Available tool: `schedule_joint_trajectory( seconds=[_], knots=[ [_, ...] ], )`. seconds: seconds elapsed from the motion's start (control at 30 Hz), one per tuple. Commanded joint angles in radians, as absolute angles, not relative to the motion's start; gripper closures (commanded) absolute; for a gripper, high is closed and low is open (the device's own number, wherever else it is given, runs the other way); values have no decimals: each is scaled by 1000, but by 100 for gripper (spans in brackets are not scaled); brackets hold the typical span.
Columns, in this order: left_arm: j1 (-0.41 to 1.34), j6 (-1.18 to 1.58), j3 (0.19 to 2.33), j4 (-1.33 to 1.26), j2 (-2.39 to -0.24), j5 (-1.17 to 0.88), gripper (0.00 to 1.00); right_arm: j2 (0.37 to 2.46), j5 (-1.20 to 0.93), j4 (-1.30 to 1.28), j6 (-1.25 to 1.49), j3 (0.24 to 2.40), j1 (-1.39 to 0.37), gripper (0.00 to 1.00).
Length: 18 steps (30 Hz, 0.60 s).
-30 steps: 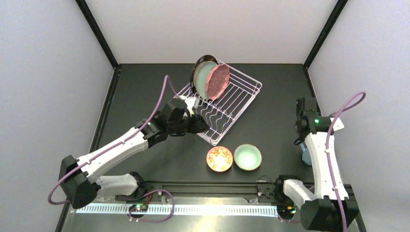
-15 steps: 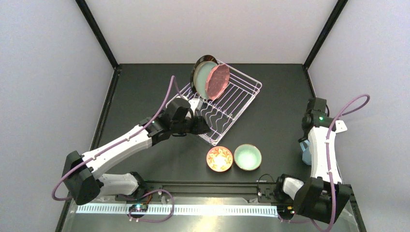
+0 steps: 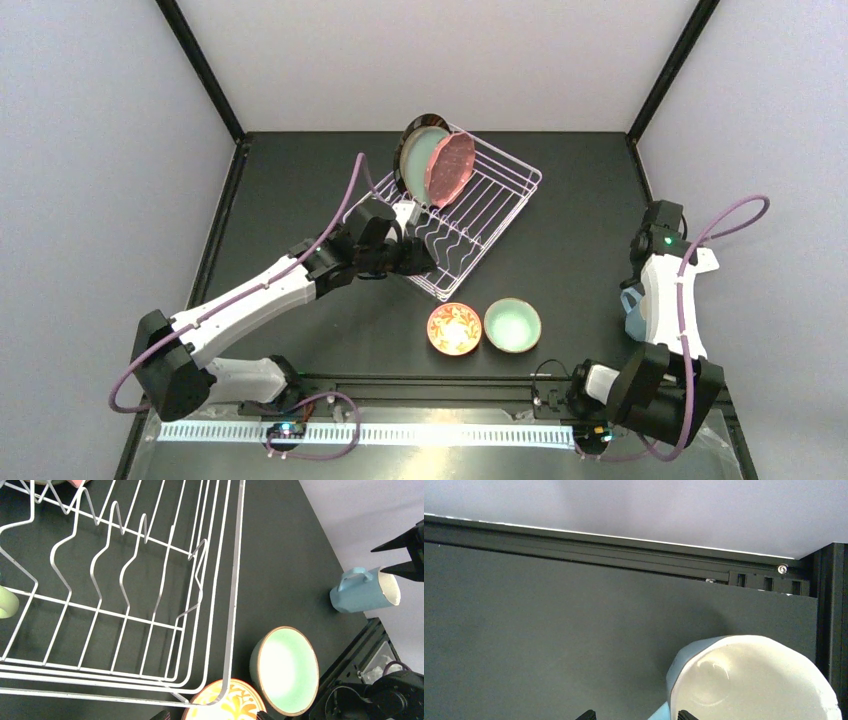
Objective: Load the mixed dishes into the dish rack
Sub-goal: Grab the cup at the corner of the board.
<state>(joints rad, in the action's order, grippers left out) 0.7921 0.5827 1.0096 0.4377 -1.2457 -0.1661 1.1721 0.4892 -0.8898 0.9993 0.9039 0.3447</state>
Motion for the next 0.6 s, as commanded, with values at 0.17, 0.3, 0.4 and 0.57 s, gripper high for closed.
schedule_joint_trajectory(
  seconds=[0.17, 0.3, 0.4, 0.57],
  knots=[
    [788, 573, 1054, 469, -1277, -166, 1, 1198, 461, -816, 962, 880, 405, 6],
    [788, 579, 1061, 469, -1287, -166, 1, 1214, 447, -800, 957, 869, 416, 6],
    [788, 584, 1068, 473, -1294, -165, 1, 1226, 438, -801, 961, 864, 417, 6],
    [788, 585, 1081, 483, -1302, -162, 1, 1242, 425, -793, 980, 843, 417, 11]
  ],
)
